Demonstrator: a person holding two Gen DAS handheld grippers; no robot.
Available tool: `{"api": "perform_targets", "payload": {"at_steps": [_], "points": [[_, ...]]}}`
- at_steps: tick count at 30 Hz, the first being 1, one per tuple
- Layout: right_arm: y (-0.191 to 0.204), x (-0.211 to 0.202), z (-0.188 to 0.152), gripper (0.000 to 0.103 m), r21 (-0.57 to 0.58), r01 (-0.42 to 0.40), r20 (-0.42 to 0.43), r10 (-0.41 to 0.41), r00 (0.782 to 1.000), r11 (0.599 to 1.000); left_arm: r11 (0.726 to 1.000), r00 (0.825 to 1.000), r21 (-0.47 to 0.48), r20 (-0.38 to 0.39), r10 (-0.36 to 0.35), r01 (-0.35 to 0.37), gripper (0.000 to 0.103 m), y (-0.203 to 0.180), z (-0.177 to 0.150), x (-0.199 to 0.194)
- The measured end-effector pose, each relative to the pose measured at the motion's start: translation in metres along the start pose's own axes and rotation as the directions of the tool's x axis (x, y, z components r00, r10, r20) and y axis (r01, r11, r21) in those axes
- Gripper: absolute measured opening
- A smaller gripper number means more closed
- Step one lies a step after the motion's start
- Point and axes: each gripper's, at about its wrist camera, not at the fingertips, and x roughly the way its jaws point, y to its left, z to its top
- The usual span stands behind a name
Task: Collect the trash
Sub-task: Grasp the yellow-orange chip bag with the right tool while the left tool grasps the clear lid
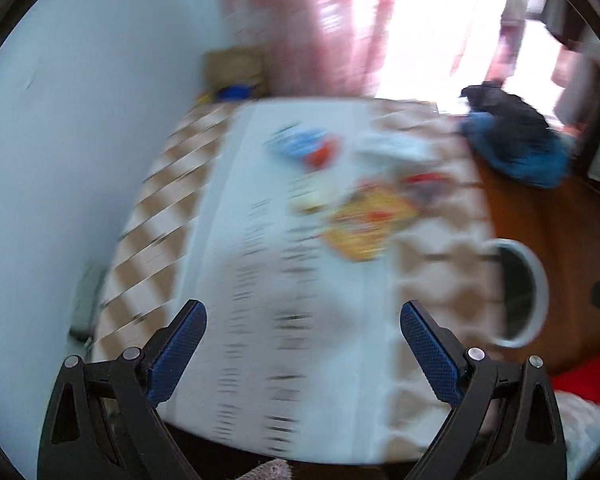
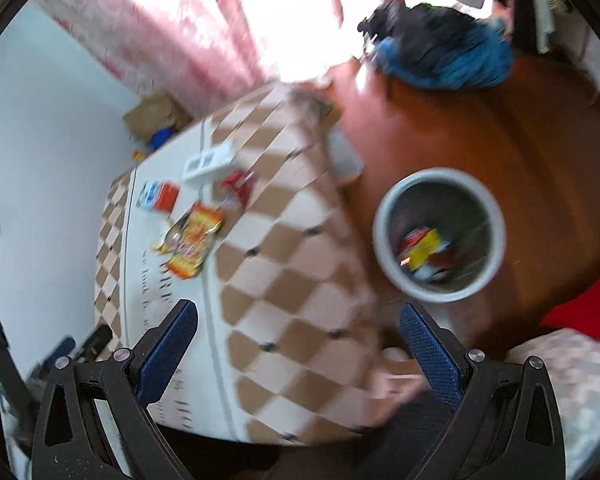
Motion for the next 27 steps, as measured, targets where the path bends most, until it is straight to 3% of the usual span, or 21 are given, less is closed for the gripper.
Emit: {"api": "perform_targets", "payload": {"at_steps": [5, 8, 12, 18, 21, 23, 27], "points": [[0.069, 0.086, 0.019, 0.102, 0.015, -0.012, -0.087, 0.013, 0.996, 1.000, 0.981, 0.985, -0.125, -0.106, 0.138, -0.151, 0.099, 0.076, -0.001, 0.075], [0.107, 0.132, 0.038, 0.102, 0.030, 0.035, -0.108, -0.031, 0.994, 0.999, 0.965, 0.970, -0.166, -0.167, 0.177, -0.204, 0.099, 0.106, 0.001, 0.113], [0.134, 0.184, 0.061, 0.102, 0.069, 0.118, -0.139, -0.108, 0.984, 0.991, 0.953, 0.957, -0.193, -0.222, 0.189, -0.233, 0.099, 0.131, 0.006, 0.147], [0.152, 0.227, 0.069, 0.102, 0.041, 0.246, -0.176, -0.235, 0.956, 0.968, 0.958, 0.954, -0.181, -0.241, 0.176, -0.223, 0.099, 0.138, 0.005, 0.166], [0.162, 0.228, 0.064, 0.092, -0.043, 0.299, -0.144, -0.303, 0.942, 0.953, 0.962, 0.957, -0.172, -0.238, 0.167, -0.211, 0.099, 0.137, 0.006, 0.169], [0.167, 0.225, 0.058, 0.070, -0.133, 0.326, -0.118, -0.341, 0.933, 0.936, 0.965, 0.961, -0.168, -0.227, 0.161, -0.201, 0.099, 0.136, 0.005, 0.166], [0.165, 0.212, 0.040, 0.046, -0.266, 0.293, -0.094, -0.327, 0.940, 0.918, 0.976, 0.975, -0.159, -0.189, 0.118, -0.149, 0.099, 0.125, 0.006, 0.147]]}}
